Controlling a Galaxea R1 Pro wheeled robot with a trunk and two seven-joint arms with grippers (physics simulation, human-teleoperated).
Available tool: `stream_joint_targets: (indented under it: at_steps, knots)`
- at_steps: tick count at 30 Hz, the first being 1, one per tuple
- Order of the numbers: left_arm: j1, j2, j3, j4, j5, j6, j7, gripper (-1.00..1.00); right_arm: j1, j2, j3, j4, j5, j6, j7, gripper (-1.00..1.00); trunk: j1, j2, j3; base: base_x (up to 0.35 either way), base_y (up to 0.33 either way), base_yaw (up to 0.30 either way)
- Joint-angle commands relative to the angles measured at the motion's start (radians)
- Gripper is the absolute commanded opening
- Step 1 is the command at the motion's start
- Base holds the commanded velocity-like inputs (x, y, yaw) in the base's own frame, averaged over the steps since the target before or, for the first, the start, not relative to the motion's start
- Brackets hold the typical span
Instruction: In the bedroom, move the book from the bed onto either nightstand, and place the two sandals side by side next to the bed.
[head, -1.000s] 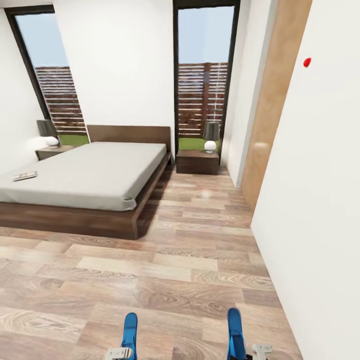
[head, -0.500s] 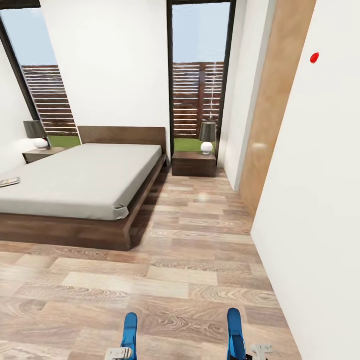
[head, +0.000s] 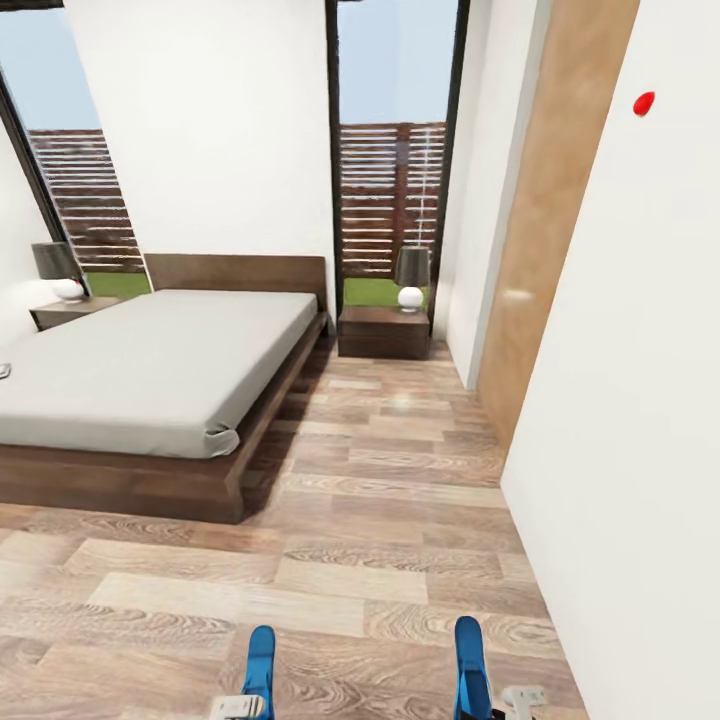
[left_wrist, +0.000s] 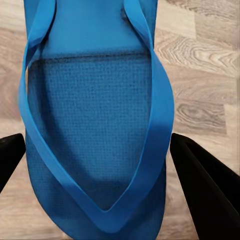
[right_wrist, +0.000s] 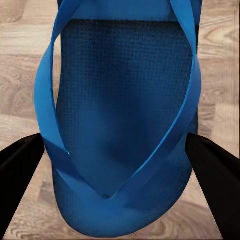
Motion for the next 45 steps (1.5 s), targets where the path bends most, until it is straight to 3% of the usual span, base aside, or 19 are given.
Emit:
stream_joint_targets:
  at_steps: [1,45]
  knots:
    - [-0.001,0.001,-0.004,0.001,0.010,-0.002,-0.002,-1.00,-0.001,0.001,0.008,0.004,-0.011,-0.005,0.007,-1.00,0.000,0.000,-0.001,0.270,-0.179,0.000]
    - [-0.001,0.001,-0.004,0.001,0.010,-0.002,-0.002,-1.00,-0.001,0.001,0.008,0.004,-0.009,-0.005,0.007,-1.00,0.000,0.000,-0.001,0.273,-0.027,-0.032]
